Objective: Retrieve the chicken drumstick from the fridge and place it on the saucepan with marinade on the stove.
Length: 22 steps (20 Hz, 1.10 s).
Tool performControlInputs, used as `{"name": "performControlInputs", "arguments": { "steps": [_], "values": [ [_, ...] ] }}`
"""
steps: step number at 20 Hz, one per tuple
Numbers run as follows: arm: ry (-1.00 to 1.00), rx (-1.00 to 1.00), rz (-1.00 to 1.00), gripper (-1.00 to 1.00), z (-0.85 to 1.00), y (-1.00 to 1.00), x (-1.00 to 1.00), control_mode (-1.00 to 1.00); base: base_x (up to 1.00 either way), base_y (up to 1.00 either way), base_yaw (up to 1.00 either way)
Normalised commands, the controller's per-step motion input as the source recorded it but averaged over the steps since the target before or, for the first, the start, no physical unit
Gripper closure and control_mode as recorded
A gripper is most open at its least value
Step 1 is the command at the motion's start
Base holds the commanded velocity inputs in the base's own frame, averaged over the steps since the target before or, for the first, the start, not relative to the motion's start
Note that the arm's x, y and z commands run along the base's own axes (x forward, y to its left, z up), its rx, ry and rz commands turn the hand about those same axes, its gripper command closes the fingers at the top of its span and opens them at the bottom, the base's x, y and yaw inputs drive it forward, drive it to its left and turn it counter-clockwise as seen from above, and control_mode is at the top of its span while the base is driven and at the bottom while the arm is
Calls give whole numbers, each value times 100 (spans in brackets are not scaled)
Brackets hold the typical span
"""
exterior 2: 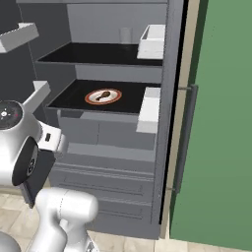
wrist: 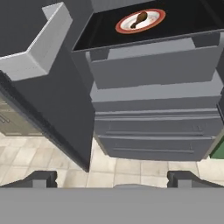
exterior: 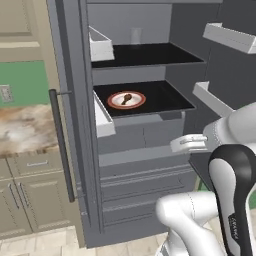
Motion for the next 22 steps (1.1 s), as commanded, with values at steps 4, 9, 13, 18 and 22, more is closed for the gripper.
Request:
{"name": "performControlInputs", "arguments": {
  "steps": [4,9,13,18,22],
  "values": [
    [0,0,0,-100,0,0,0,100,71,-14,0],
    [0,0,0,-100,0,0,0,100,65,-17,0],
    [0,0,0,-100,0,0,0,100,66,-10,0],
    [0,0,0,-100,0,0,0,100,76,0,0],
    [0,0,0,-100,0,0,0,100,92,0,0]
  ]
}}
